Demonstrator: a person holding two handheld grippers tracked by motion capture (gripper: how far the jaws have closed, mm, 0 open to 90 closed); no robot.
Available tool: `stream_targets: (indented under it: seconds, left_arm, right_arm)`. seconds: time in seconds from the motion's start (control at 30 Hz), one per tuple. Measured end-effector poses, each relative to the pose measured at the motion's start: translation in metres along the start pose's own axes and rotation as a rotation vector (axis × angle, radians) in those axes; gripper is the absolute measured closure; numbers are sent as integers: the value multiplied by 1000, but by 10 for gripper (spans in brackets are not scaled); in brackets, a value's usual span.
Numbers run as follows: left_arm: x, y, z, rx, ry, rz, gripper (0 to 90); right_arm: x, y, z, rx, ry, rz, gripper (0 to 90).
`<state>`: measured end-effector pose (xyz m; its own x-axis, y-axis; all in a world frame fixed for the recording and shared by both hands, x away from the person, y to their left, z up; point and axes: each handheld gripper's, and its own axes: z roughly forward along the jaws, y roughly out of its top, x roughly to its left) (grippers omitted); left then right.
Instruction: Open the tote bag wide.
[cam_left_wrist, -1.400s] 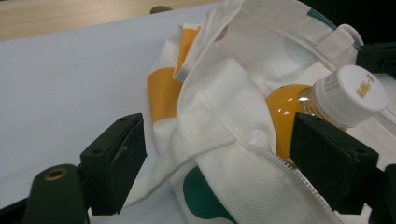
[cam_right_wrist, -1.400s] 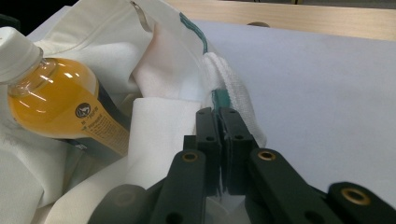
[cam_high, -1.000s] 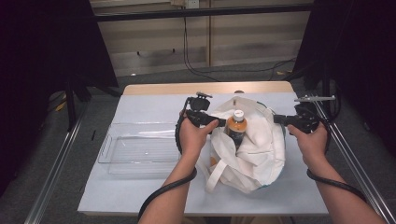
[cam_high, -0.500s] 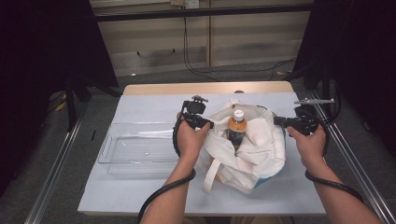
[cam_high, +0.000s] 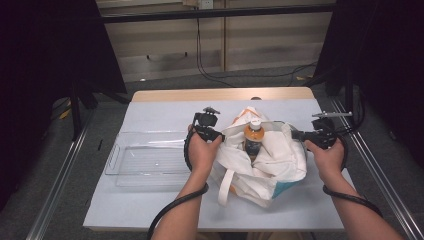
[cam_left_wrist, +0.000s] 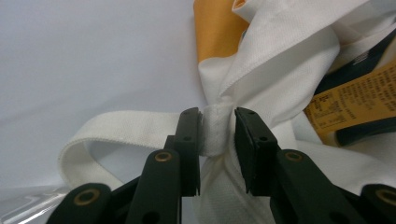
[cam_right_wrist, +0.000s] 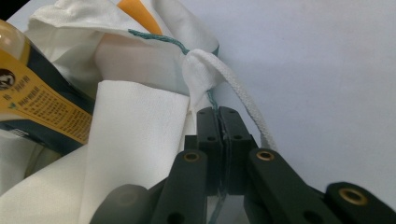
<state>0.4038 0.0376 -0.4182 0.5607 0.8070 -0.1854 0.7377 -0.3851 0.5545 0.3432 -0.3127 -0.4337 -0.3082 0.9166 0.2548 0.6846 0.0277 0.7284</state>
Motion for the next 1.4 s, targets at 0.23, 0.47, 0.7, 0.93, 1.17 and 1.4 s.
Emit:
stream_targets:
  seconds: [0.23, 0.47, 0.7, 0.93, 1.17, 1.4]
  left_arm:
    - [1, -1, 5, 12, 11, 4, 727]
    - [1, -5, 11, 14, 17, 3, 729]
    - [2, -9, 17, 29, 15, 12, 733]
    - [2, -6, 12, 0, 6, 3, 674]
    - [2, 7, -6, -89, 15, 22, 548]
    - [4, 18, -7, -138, 19, 35, 498]
  right_arm:
    - [-4, -9, 10, 17, 3, 18, 883]
    - [-4, -14, 15, 34, 0, 16, 883]
    - [-3, -16, 19, 45, 0, 8, 883]
    - [1, -11, 14, 35, -7, -19, 884]
    - [4, -6, 10, 34, -18, -36, 884]
    - [5, -4, 9, 30, -20, -35, 884]
